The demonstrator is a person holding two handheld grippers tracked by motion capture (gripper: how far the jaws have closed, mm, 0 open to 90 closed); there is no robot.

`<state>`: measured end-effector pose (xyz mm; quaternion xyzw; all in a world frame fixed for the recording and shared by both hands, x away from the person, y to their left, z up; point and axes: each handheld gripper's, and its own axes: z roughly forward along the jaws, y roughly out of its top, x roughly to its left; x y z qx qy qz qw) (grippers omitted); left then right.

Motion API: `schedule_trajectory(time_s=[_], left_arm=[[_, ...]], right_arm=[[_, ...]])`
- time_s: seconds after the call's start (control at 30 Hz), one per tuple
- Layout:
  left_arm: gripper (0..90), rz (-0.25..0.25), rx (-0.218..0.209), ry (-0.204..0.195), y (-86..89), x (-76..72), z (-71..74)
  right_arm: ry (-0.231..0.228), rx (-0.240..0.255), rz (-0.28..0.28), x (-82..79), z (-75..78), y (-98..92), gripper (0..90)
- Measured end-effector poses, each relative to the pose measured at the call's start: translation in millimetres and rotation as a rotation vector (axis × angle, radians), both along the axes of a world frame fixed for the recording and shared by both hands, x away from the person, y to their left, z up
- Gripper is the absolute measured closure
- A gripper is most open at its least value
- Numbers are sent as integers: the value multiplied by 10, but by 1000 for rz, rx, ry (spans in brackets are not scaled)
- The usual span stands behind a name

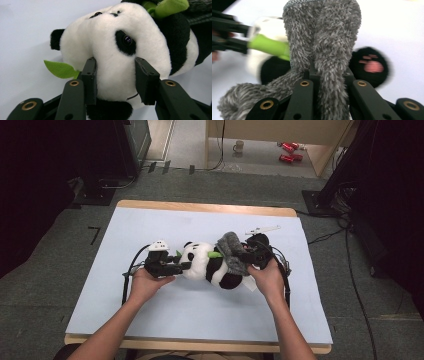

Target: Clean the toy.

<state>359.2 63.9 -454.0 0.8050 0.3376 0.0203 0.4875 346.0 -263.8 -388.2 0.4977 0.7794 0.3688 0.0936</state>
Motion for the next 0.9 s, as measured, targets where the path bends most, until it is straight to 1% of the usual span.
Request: schedule_trajectory(time_s=[0.03,0.07,0.17,0.23,0.33,0.37,0.4,0.43,0.47,0.5,0.53,0.6,0.67,0.7,0.73,0.8,0.9], left_arm=[[578,0,-2,0,2,1,-2],[578,0,-2,0,2,1,-2],[578,4,-7,2,1,3,-5],[578,2,-5,1,2,4,-5],[578,4,-5,0,0,3,-5],[578,4,-4,0,1,3,-5],[577,4,-4,2,0,2,-4],[578,4,-4,2,0,2,-4],[577,4,-3,2,1,0,-3],[577,3,-2,2,2,1,-3],[577,3,-2,2,2,2,-3],[577,3,-2,2,2,2,-3],[577,2,-1,1,1,1,-3],[577,-1,3,-1,-2,-1,-2],[577,0,4,-1,-4,-2,-1],[577,6,-5,2,-7,1,1],[577,7,-7,1,-10,5,2]], right_arm=[[-7,-9,-10,4,10,-23,792],[-10,-5,-21,2,30,-54,792],[-23,77,-22,-24,128,-135,792],[-38,102,-13,-49,197,-126,792],[-52,137,32,-102,300,-24,791],[-55,146,58,-125,325,47,791],[-54,150,73,-138,336,97,791],[-54,152,104,-157,346,183,791],[-48,153,123,-168,347,238,791],[-36,151,153,-185,338,332,791],[-31,141,172,-193,325,388,790],[-9,98,214,-205,263,535,790],[12,57,231,-190,180,608,790],[27,22,234,-180,127,636,787],[24,-8,233,-168,77,642,787],[17,14,224,-141,65,588,786],[-4,17,174,-112,104,450,784]])
